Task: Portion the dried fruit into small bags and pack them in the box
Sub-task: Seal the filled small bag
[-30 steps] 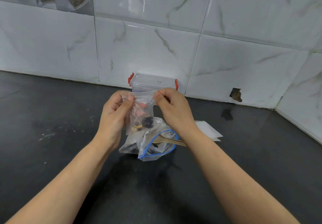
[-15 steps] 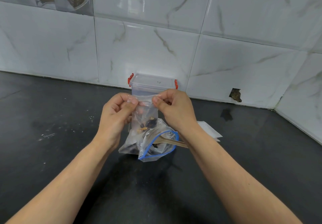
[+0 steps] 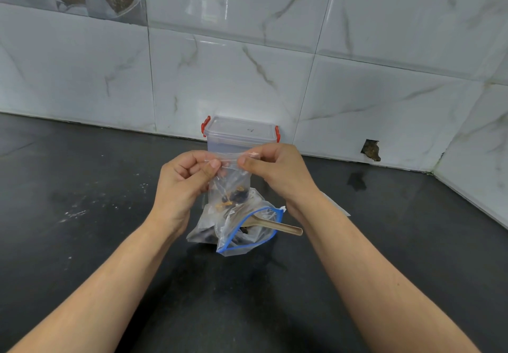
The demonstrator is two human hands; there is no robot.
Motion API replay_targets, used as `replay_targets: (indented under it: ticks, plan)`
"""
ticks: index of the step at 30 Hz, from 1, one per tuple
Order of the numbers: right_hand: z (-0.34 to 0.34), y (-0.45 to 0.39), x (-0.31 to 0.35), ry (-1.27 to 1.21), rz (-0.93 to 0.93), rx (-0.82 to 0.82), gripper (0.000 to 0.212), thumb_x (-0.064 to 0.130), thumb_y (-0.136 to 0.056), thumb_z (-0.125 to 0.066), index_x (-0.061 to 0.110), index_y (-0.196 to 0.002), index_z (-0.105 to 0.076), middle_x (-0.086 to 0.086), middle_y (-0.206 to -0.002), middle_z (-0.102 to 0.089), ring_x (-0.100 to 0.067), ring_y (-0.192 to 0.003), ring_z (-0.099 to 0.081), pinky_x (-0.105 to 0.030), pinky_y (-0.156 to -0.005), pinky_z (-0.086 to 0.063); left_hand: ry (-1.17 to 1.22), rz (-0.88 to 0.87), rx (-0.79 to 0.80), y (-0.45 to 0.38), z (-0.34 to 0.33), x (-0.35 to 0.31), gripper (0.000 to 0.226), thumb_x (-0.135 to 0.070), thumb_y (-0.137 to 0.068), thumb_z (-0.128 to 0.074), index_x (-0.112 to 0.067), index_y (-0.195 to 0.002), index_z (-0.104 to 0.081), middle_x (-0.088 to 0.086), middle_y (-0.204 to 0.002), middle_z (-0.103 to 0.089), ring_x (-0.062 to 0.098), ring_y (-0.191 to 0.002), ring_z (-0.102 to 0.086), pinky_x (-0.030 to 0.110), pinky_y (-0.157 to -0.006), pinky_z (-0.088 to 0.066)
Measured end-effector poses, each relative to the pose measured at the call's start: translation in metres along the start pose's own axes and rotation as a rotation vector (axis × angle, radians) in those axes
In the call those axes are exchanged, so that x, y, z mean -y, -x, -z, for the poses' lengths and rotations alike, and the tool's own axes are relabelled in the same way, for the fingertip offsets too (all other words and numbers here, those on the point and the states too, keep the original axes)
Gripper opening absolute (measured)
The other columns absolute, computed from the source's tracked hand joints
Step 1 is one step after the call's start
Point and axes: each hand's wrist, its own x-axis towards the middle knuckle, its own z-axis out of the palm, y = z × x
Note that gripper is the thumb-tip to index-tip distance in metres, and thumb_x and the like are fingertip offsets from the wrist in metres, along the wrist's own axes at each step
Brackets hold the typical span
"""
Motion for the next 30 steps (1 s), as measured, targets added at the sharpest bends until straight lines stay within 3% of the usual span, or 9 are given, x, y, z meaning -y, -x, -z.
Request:
replay_targets:
  ticks: [4,13,19,26,30]
  plan:
    - [0.000,0.000,0.000,0.014,0.018,-0.016,0.013,0.013,-0.082,-0.072,0.023,-0.076,-0.070,0.007,-0.080,-0.069,-0.011,-0.086,-0.066,-0.028,-0.086,-0.053,0.010,0.036,-0.047,-0.001,0.003,0.001,0.022,-0.032,-0.072,-0.068,-0.014,-0.085,-0.070,0.001,-0.076,-0.072,0.013,-0.068,-0.063,0.023,-0.059,-0.049]
    - [-0.001,0.003,0.005,0.062,0.021,-0.014,0.006,0.021,-0.078,-0.074,0.018,-0.084,-0.074,0.005,-0.082,-0.073,-0.009,-0.083,-0.067,-0.026,-0.081,-0.054,0.010,0.019,-0.057,-0.001,0.003,0.000,0.010,-0.033,-0.066,-0.068,-0.024,-0.071,-0.069,-0.002,-0.074,-0.071,0.010,-0.066,-0.062,0.020,-0.057,-0.049]
    - [-0.005,0.003,0.012,0.136,0.091,0.044,0.003,0.021,-0.078,-0.075,0.021,-0.081,-0.076,0.009,-0.079,-0.073,-0.003,-0.078,-0.068,-0.026,-0.080,-0.055,-0.037,-0.005,-0.041,-0.001,0.001,0.002,0.013,-0.034,-0.068,-0.068,-0.023,-0.073,-0.071,-0.002,-0.071,-0.068,0.016,-0.069,-0.058,0.027,-0.062,-0.048]
    - [-0.012,0.002,0.014,0.327,0.124,0.028,0.004,0.021,-0.084,-0.069,0.022,-0.082,-0.072,0.011,-0.082,-0.068,-0.008,-0.086,-0.066,-0.035,-0.086,-0.053,-0.064,-0.040,-0.036,0.000,-0.002,0.002,0.015,-0.023,-0.073,-0.069,-0.010,-0.081,-0.067,-0.005,-0.067,-0.070,0.006,-0.062,-0.061,0.019,-0.056,-0.049]
    - [-0.015,0.006,0.017,0.608,0.150,0.026,0.012,0.030,-0.092,-0.058,0.024,-0.094,-0.069,0.008,-0.096,-0.069,-0.010,-0.088,-0.061,-0.029,-0.078,-0.049,-0.078,-0.077,-0.021,0.001,-0.005,0.001,0.004,-0.011,-0.079,-0.069,-0.010,-0.079,-0.065,-0.007,-0.066,-0.070,0.002,-0.060,-0.061,0.015,-0.056,-0.049]
